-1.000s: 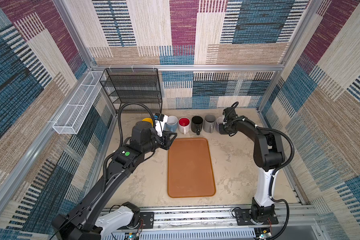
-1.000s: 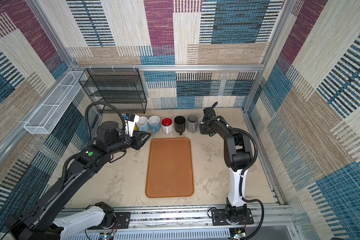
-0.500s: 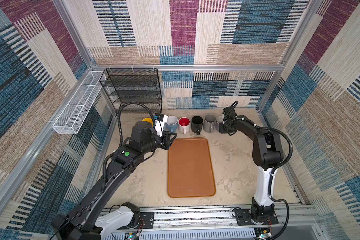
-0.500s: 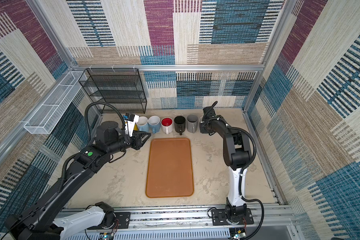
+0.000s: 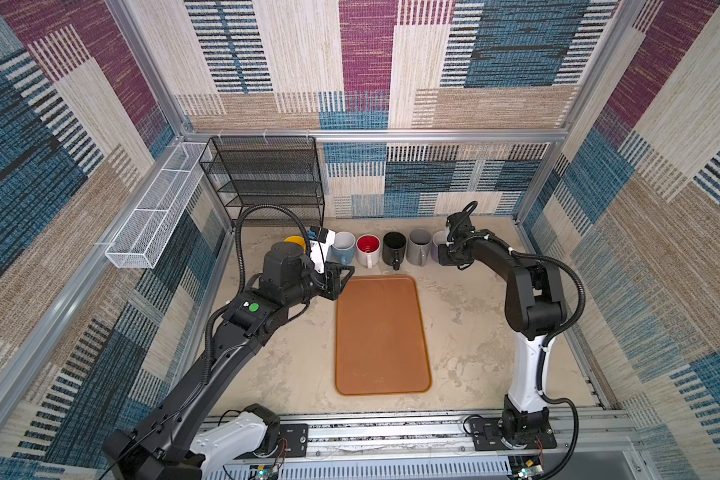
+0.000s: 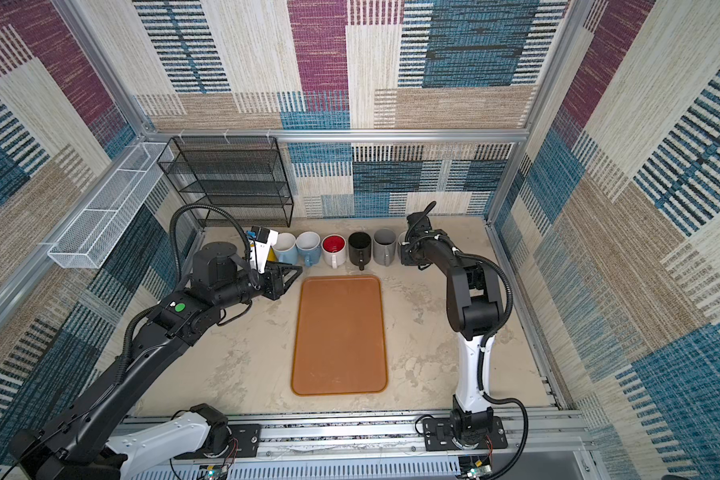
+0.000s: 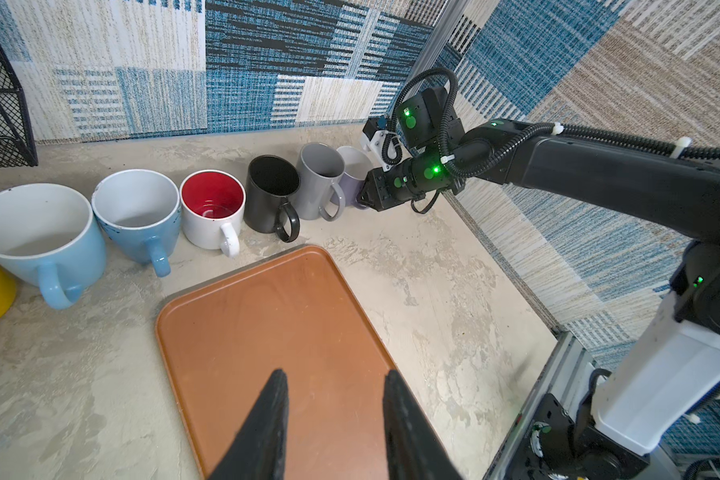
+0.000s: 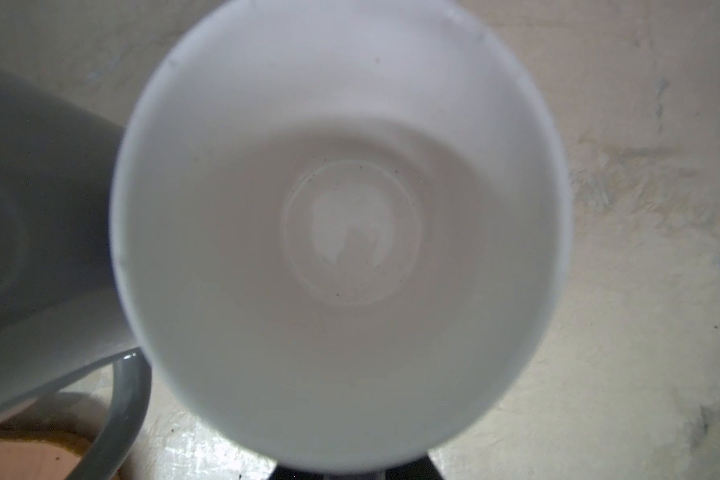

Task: Turn the mug right side up
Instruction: 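Lower the lavender mug beside the grey mug with the right gripper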

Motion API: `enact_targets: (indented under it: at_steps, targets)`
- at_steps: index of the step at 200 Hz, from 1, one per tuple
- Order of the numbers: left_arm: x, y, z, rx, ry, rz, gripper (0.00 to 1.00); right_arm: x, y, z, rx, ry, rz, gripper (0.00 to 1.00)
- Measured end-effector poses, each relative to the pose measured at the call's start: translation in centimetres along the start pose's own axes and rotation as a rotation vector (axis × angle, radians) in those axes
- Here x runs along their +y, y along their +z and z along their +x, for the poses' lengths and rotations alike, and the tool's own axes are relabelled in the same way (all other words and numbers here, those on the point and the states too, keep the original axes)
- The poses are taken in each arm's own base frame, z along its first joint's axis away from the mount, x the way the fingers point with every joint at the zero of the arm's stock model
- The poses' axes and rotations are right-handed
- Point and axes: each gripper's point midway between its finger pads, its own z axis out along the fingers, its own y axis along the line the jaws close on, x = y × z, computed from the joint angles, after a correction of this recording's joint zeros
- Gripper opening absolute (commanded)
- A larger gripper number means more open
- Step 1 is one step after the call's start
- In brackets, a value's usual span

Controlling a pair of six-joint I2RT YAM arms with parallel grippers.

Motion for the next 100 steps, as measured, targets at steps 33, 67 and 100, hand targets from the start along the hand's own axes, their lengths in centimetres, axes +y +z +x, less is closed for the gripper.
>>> enact_targets:
  at_steps: [33, 67, 100]
  targets:
    - [0.04, -0.01, 0.15, 0.006, -0.002, -0.002, 0.36, 0.01, -0.07, -0.16, -0.004, 0.001, 0.000, 0.26]
    - [0.05, -0.01, 0.17, 0.007, -0.002, -0.002, 0.37, 0.02, -0.16, -0.31, -0.008, 0.001, 0.000, 0.26]
    - [0.09, 0.05, 0.25, 0.010, -0.003, -0.003, 0.37, -0.10, -0.67, -0.57, -0.016, 0.001, 0.006, 0.29]
